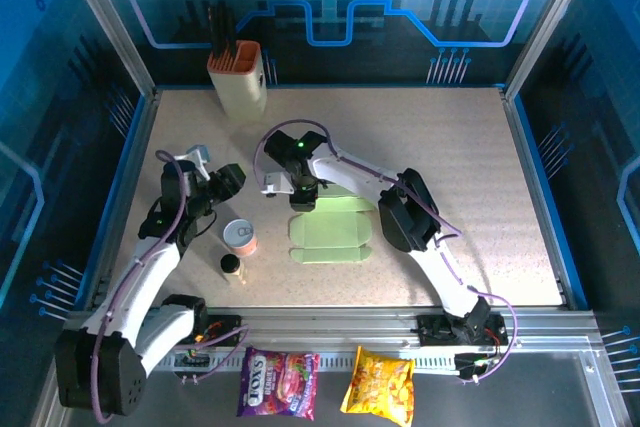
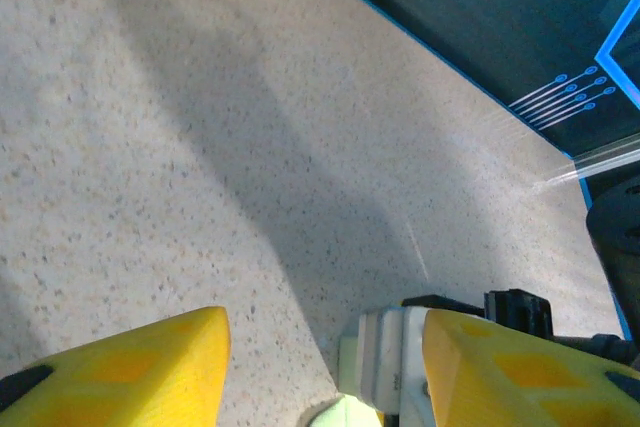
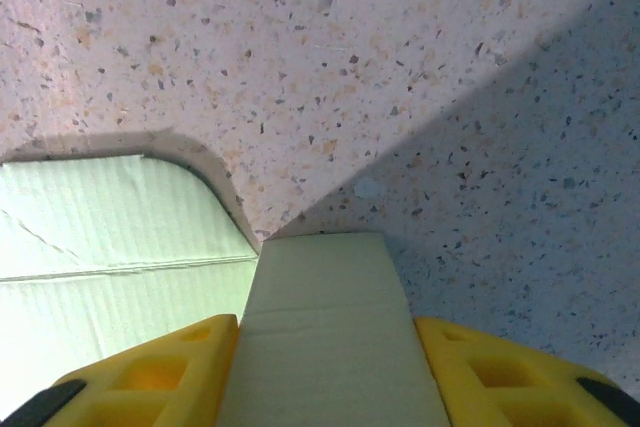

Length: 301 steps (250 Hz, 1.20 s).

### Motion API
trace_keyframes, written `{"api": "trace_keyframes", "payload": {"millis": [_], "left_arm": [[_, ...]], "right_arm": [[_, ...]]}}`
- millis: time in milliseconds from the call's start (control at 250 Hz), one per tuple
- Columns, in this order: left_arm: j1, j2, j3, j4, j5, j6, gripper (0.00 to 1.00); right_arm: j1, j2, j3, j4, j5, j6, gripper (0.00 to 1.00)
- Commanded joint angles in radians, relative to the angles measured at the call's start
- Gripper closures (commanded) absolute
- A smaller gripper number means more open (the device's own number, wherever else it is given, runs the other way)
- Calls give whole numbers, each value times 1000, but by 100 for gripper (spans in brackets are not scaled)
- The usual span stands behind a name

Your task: Fold the paper box

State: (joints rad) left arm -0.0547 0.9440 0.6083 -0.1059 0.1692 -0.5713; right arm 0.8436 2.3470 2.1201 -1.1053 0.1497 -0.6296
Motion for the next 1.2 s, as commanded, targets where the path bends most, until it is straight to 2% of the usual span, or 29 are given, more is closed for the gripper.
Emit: {"api": "trace_keyframes", "payload": {"millis": [0, 212, 284, 400, 591, 775, 919, 1007, 1071, 1199], "left_arm": [[6, 21, 63, -69, 93, -2, 44], [5, 74, 121, -120, 135, 31, 42], [5, 93, 138, -126, 154, 29, 41], [4, 124, 159, -127, 184, 22, 41], [-38, 187, 194, -133, 191, 24, 43], [-139, 284, 238, -124, 184, 16, 44], [-212, 374, 272, -115, 177, 2, 47], [-243, 432, 287, -105, 178, -8, 49], [-262, 471, 308, -107, 181, -9, 51], [-295, 533, 345, -121, 168, 2, 54]], "right_arm": [[8, 29, 40, -56, -13, 3, 59], [2, -56, 72, -60, -91, 29, 38], [-5, -96, 69, -62, -129, 42, 34], [-25, -162, 48, -60, -190, 73, 30], [-89, -298, -66, 22, -307, 175, 30], [-173, -464, -292, 211, -384, 391, 38], [-251, -534, -420, 260, -403, 599, 60], [-299, -564, -501, 280, -417, 689, 70], [-328, -591, -569, 312, -414, 732, 73], [-366, -618, -664, 360, -426, 775, 75]]}}
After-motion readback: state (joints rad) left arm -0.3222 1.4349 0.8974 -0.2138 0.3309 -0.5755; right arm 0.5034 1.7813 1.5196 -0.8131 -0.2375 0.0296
